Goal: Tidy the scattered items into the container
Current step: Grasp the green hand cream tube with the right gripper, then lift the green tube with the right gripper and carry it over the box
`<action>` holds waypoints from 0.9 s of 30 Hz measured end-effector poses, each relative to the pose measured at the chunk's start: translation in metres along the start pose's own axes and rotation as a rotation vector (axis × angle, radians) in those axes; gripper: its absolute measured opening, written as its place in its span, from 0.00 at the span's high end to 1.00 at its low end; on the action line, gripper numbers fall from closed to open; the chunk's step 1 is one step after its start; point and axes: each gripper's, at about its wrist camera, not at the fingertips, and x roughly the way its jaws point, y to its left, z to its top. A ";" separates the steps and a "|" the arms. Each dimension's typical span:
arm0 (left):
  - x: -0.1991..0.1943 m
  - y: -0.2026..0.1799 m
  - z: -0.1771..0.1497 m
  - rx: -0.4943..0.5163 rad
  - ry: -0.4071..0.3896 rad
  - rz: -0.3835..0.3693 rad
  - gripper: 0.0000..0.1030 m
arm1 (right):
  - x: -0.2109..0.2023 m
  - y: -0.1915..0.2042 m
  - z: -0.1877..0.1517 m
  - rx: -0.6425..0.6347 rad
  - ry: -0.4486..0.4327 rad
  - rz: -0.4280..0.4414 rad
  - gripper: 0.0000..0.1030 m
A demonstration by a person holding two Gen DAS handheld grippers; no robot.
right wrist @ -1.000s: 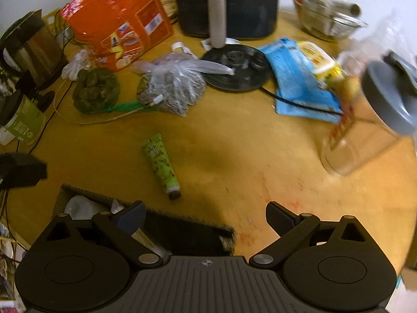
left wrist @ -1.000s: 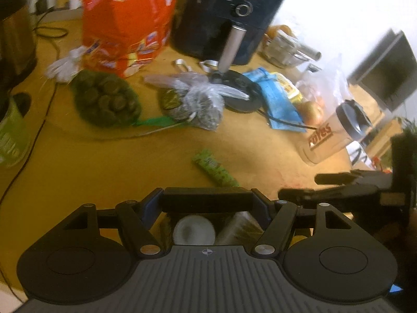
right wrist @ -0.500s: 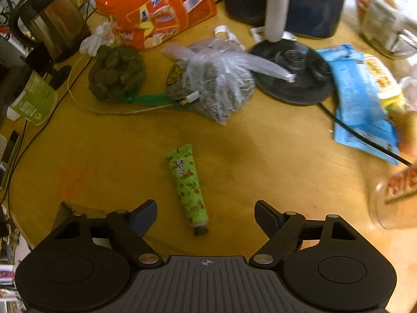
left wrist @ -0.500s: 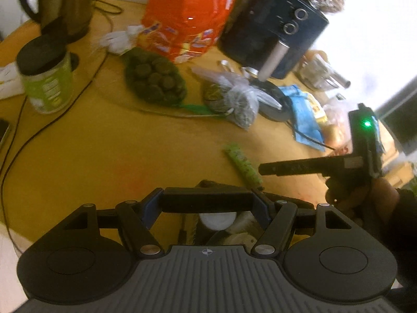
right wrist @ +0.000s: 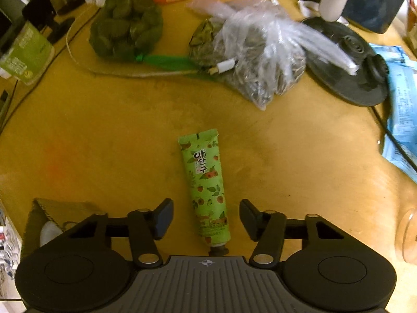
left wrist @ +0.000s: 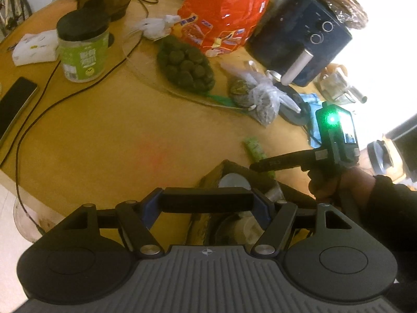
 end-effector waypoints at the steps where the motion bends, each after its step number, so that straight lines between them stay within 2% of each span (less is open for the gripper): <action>1: 0.000 0.000 -0.001 -0.002 0.000 0.001 0.32 | 0.001 0.002 0.000 -0.011 -0.001 -0.005 0.48; 3: 0.000 0.000 -0.001 -0.006 0.003 -0.001 0.32 | 0.001 0.006 0.000 -0.035 -0.004 -0.026 0.53; 6: 0.002 -0.002 -0.002 -0.007 0.015 -0.009 0.32 | 0.000 0.008 -0.002 -0.061 -0.012 -0.067 0.71; 12: 0.007 -0.016 0.001 0.053 0.034 -0.030 0.32 | -0.004 0.005 -0.008 -0.060 -0.030 -0.059 0.72; 17: 0.011 -0.022 0.004 0.090 0.049 -0.044 0.32 | -0.022 0.003 -0.016 -0.030 -0.091 -0.046 0.72; 27: 0.023 -0.036 0.013 0.162 0.090 -0.069 0.32 | -0.063 -0.011 -0.030 0.104 -0.202 -0.025 0.72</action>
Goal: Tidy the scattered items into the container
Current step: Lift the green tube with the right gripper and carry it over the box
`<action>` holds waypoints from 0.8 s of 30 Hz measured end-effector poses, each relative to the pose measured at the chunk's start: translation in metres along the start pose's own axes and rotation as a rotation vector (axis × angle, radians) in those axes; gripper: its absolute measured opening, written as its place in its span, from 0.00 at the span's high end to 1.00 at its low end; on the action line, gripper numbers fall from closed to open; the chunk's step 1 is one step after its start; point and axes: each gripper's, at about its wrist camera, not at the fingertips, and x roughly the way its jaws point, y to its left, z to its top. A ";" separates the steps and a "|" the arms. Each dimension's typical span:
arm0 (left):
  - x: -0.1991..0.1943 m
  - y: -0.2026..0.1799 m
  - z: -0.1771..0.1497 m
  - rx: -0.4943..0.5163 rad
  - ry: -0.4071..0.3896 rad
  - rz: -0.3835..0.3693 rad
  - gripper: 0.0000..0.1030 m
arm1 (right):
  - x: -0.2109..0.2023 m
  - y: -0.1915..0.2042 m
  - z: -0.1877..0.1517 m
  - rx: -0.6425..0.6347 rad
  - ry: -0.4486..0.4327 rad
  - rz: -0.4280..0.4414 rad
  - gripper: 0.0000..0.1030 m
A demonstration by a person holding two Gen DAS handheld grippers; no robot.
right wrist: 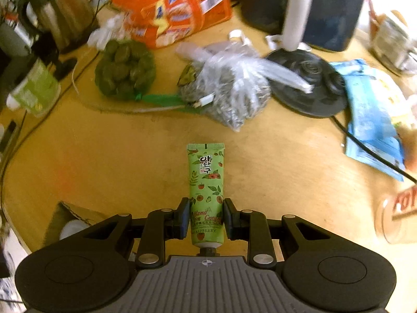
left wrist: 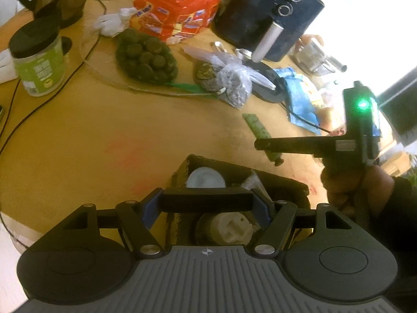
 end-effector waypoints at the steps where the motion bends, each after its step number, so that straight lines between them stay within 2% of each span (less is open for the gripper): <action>1: 0.002 -0.001 0.001 0.008 0.006 -0.004 0.32 | -0.004 -0.002 -0.001 0.016 -0.011 -0.001 0.72; 9: 0.019 -0.019 0.012 0.105 0.059 -0.025 0.32 | -0.042 -0.021 -0.010 0.134 -0.087 -0.009 0.72; 15: 0.029 -0.030 0.017 0.175 0.091 -0.035 0.32 | -0.070 -0.034 -0.031 0.229 -0.128 -0.016 0.72; 24: 0.034 -0.023 0.021 0.210 0.130 -0.011 0.32 | -0.098 -0.027 -0.073 0.293 -0.120 -0.005 0.72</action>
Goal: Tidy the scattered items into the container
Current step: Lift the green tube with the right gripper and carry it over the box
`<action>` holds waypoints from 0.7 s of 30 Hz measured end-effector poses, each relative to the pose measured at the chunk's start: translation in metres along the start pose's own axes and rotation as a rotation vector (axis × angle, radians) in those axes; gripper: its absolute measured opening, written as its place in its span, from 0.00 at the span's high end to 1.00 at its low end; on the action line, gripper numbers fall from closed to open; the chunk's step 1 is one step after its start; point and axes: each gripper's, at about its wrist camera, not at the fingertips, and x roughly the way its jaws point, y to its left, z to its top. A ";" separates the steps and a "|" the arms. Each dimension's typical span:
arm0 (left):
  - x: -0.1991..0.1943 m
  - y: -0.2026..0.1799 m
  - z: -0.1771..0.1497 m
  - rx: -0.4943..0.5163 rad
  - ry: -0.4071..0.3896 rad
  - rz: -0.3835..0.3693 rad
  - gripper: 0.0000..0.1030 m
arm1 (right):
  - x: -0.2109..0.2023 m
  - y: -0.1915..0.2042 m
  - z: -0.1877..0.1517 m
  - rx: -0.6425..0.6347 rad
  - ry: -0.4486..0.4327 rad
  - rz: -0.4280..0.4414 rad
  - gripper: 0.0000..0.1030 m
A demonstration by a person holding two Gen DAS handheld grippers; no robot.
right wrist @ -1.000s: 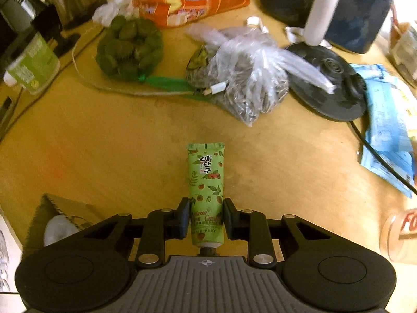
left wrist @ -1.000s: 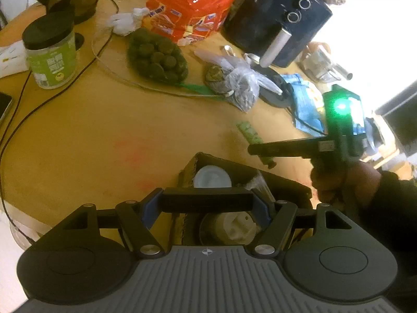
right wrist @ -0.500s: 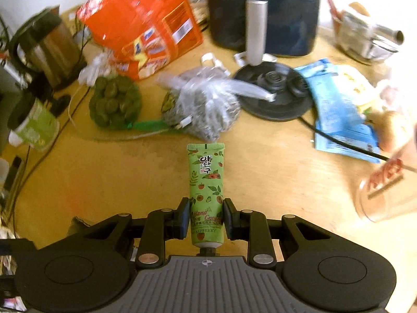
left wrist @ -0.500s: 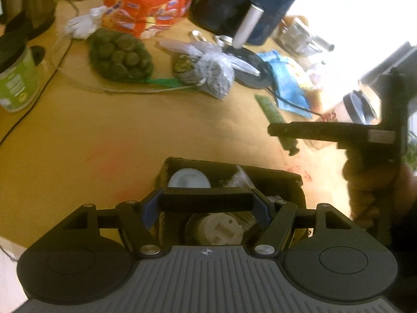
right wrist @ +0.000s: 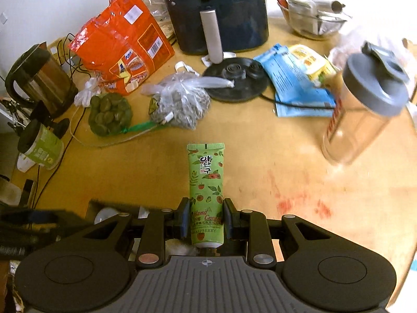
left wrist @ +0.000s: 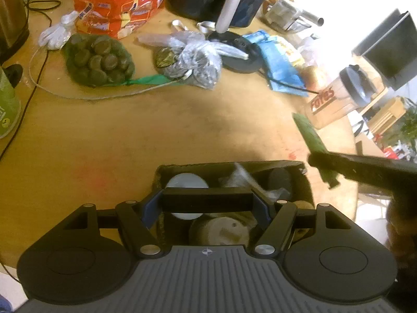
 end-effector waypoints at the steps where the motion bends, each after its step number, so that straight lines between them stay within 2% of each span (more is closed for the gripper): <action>1: 0.001 0.001 0.001 0.002 0.003 0.006 0.32 | -0.001 0.000 -0.004 0.006 0.003 -0.002 0.72; 9: 0.001 0.003 0.003 0.016 0.009 0.026 0.32 | -0.011 -0.007 -0.024 0.077 -0.001 -0.043 0.72; 21: 0.009 -0.012 -0.002 0.066 0.018 -0.016 0.32 | -0.025 -0.003 -0.045 0.104 -0.012 -0.064 0.72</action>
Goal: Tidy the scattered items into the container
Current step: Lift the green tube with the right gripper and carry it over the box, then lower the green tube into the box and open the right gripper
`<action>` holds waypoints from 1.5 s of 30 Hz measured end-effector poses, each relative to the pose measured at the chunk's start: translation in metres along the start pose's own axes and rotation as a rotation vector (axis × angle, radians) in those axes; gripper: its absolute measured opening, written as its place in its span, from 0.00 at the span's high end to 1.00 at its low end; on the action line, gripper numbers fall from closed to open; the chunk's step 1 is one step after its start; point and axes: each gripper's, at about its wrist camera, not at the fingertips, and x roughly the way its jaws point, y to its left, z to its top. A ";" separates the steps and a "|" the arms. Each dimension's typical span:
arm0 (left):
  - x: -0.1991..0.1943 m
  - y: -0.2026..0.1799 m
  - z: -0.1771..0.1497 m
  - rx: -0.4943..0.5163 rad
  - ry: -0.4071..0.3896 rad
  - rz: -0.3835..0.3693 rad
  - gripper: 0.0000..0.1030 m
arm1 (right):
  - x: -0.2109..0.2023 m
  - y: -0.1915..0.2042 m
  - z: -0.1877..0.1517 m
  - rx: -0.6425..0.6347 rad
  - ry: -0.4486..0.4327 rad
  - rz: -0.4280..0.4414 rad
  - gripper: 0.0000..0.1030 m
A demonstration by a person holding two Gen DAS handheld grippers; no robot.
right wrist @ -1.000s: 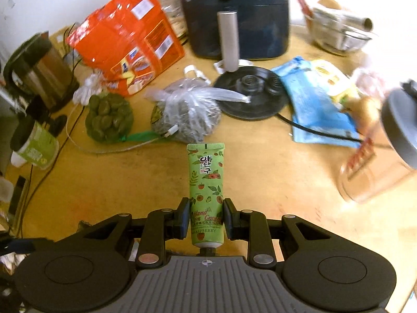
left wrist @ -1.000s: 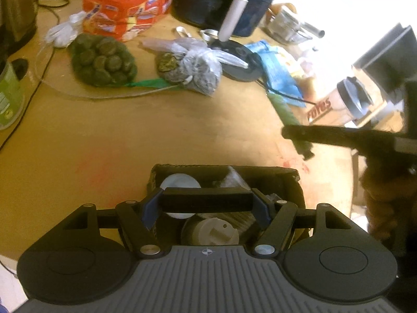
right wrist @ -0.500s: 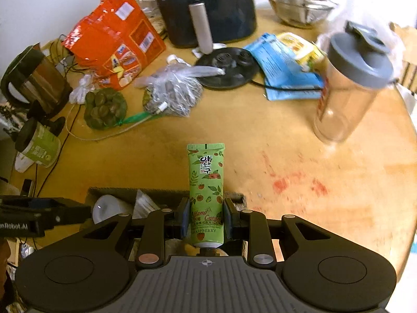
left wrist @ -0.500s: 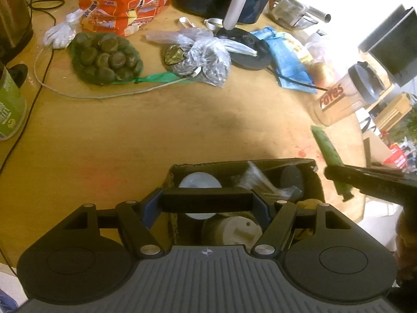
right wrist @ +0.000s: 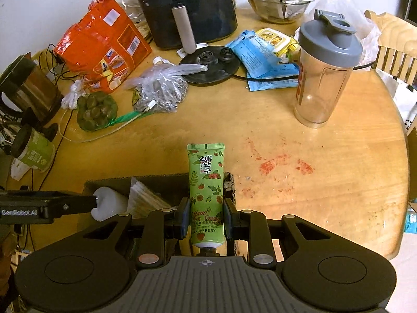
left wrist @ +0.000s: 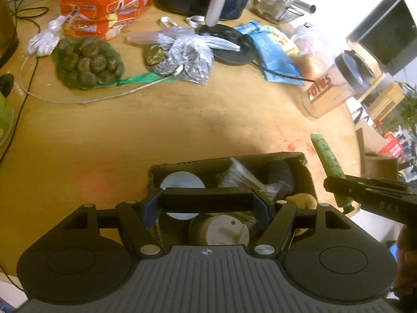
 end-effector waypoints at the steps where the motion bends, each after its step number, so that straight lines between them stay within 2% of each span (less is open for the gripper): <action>1: 0.001 -0.001 -0.001 0.004 0.003 -0.008 0.32 | -0.001 0.001 -0.002 -0.002 -0.001 -0.001 0.72; 5: 0.006 -0.007 -0.004 0.032 0.014 -0.041 0.32 | -0.006 -0.001 -0.010 0.008 0.000 -0.011 0.72; 12: 0.021 -0.035 -0.004 0.149 0.049 -0.091 0.32 | -0.015 -0.006 -0.016 0.026 -0.010 -0.022 0.72; 15: 0.025 -0.043 -0.006 0.184 0.057 -0.083 0.28 | -0.016 -0.007 -0.016 0.026 -0.010 -0.026 0.72; 18: 0.022 -0.045 -0.009 0.196 0.042 -0.092 0.18 | -0.017 -0.007 -0.016 0.021 -0.012 -0.026 0.72; 26: 0.018 -0.034 -0.008 0.147 0.028 -0.064 0.17 | -0.015 -0.007 -0.016 0.011 -0.003 -0.015 0.72; 32: 0.011 -0.015 -0.009 0.068 0.018 -0.041 0.17 | -0.010 0.002 -0.014 -0.021 0.011 0.019 0.72; 45: -0.006 0.033 -0.014 -0.110 -0.018 0.008 0.17 | -0.001 0.044 -0.002 -0.187 0.048 0.123 0.70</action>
